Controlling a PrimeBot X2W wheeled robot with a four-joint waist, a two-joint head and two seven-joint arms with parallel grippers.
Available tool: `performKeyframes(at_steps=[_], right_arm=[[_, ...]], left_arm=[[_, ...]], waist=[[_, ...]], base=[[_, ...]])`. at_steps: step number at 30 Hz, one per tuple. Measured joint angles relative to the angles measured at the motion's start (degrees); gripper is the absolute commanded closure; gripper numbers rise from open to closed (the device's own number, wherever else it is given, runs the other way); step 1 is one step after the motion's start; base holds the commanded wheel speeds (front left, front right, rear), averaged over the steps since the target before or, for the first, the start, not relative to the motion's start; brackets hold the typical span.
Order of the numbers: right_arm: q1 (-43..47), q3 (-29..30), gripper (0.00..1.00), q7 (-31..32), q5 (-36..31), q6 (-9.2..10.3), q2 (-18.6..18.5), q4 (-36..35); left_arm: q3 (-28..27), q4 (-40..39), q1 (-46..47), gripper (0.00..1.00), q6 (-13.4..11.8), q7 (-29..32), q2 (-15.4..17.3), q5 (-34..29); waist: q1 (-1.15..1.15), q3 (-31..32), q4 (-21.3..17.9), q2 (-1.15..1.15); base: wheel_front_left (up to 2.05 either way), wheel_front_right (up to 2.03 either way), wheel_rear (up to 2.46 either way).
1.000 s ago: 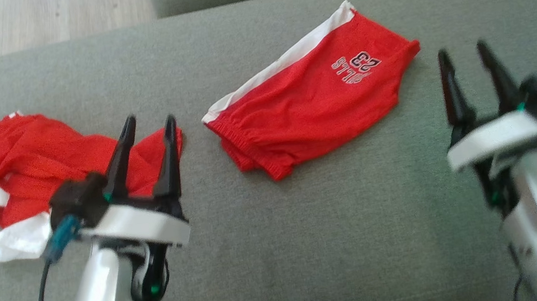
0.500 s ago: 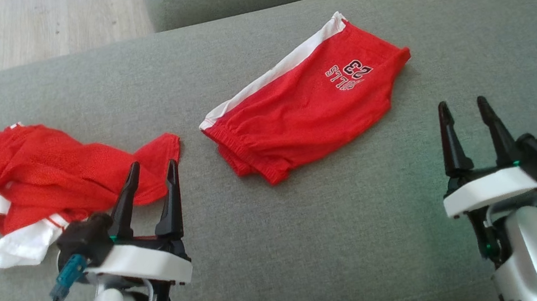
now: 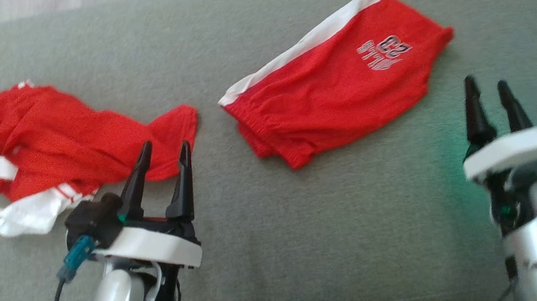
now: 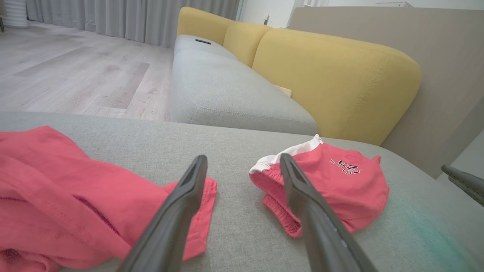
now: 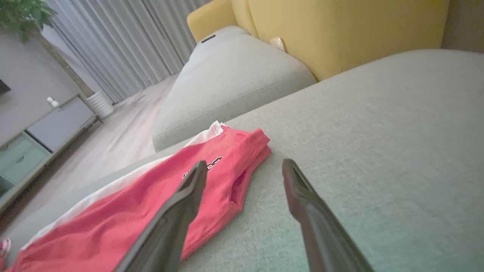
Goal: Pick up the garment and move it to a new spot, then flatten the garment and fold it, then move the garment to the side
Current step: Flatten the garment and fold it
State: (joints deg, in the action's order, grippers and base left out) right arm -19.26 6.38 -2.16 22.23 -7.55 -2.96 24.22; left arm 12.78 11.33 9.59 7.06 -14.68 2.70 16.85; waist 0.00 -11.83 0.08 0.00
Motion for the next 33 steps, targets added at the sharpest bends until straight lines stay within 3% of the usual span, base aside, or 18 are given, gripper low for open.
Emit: performKeyframes(at_steps=[3, 13, 14, 23, 29, 30, 31, 32, 33], right_arm=[[-4.32, 2.87, 0.00, 2.92, 4.43, 0.00, 0.01, 3.90], [-17.47, 14.11, 0.00, 8.50, 3.72, 0.01, -0.05, 18.12], [-19.55, 16.77, 0.00, 9.32, 1.88, 0.01, -0.04, 21.29], [-26.64, 29.64, 0.00, 10.72, -11.17, 0.01, -0.75, 26.85], [-30.64, 32.90, 0.00, 12.87, -16.14, 0.01, -1.40, 28.74], [-31.15, 32.85, 0.04, 13.14, -16.74, 0.01, -1.43, 29.02], [-31.65, 32.78, 0.88, 13.40, -17.16, 0.01, -1.43, 29.32], [-32.03, 32.53, 1.00, 13.60, -17.52, 0.01, -1.43, 29.45], [-32.15, 31.72, 1.00, 13.59, -18.08, 0.01, -1.42, 29.44]], left_arm=[[1.08, 0.02, 0.90, 0.00, 0.00, 0.00, 0.00, 0.29], [3.20, 0.05, 3.94, 0.00, -0.01, 0.00, -0.13, 1.76], [3.48, 0.05, 3.97, 0.00, -0.02, 0.00, -0.20, 2.07], [5.19, -0.22, 6.04, 0.00, -0.59, -0.01, -0.27, 3.50], [5.56, -0.41, 6.05, 0.00, -1.01, 0.00, -0.29, 4.09], [5.55, -0.41, 6.05, 0.00, -1.01, -0.01, -0.27, 4.09], [5.55, -0.41, 6.05, 0.00, -1.02, -0.01, -0.29, 4.09], [5.54, -0.41, 6.05, 0.00, -1.09, 0.00, -0.29, 4.09], [5.50, -0.41, 6.05, 0.00, -1.27, 0.00, -0.29, 4.09]], waist=[[0.00, -1.60, 1.66, 0.00], [0.01, -5.47, 7.36, 0.00], [0.01, -6.07, 8.51, 0.00], [0.01, -8.03, 12.16, 0.00], [0.01, -9.26, 13.36, 0.00], [0.01, -9.41, 13.41, 0.00], [0.01, -9.52, 13.39, 0.00], [0.01, -9.57, 13.32, 0.00], [0.01, -9.56, 13.18, 0.00]], base=[[0.00, 0.00, 0.00], [0.00, 0.00, 0.00], [0.00, 0.00, 0.00], [0.00, 0.00, 0.00], [0.00, 0.00, 0.00], [0.00, 0.00, 0.00], [0.00, 0.00, 0.00], [0.00, 0.00, 0.00], [0.00, 0.00, 0.00]])
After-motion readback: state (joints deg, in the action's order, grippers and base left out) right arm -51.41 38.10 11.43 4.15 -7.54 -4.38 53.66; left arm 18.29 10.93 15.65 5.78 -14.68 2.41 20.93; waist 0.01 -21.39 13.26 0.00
